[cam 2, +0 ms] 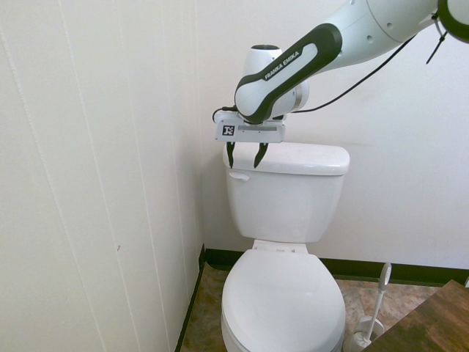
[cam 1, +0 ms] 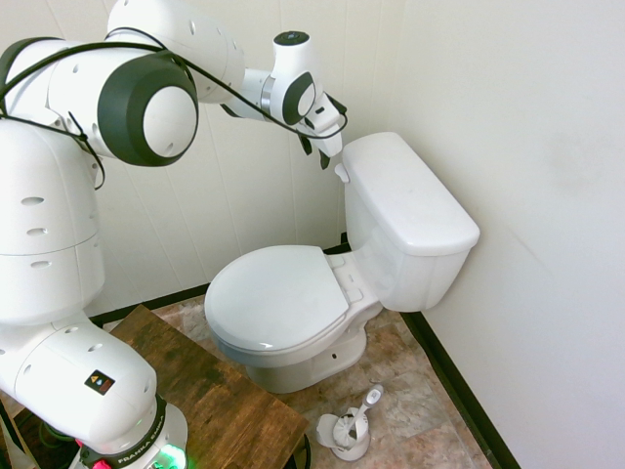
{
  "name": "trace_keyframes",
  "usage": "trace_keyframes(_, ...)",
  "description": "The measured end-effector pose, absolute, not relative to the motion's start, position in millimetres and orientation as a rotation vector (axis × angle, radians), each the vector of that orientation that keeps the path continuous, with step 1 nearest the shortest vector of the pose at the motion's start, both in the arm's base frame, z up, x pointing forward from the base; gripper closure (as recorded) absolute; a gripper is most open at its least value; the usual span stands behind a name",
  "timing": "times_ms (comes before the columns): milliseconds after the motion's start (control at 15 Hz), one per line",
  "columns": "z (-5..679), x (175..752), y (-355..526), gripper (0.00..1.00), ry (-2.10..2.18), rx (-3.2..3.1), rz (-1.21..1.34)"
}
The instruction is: Flush the toilet
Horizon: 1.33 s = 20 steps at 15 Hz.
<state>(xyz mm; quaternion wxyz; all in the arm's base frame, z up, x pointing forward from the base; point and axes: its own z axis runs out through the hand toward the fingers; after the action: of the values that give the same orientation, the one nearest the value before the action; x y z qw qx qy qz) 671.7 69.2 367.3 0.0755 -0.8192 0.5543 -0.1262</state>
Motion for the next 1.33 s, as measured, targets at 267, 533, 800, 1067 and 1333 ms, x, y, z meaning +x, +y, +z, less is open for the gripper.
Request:
trace_keyframes(267, 357, 695, 68, 1.00, 1.706, -2.409, -0.412)
trace_keyframes(533, 341, 714, 54, 1.00, 1.741, -2.363, -0.442)
trace_keyframes(800, 333, 730, 45, 1.00, 1.770, -2.327, -0.446)
trace_keyframes(1067, 324, 740, 43, 1.00, 1.787, -2.318, -0.431)
trace_keyframes(1333, 308, 746, 45, 1.00, 1.803, -2.326, -0.401)
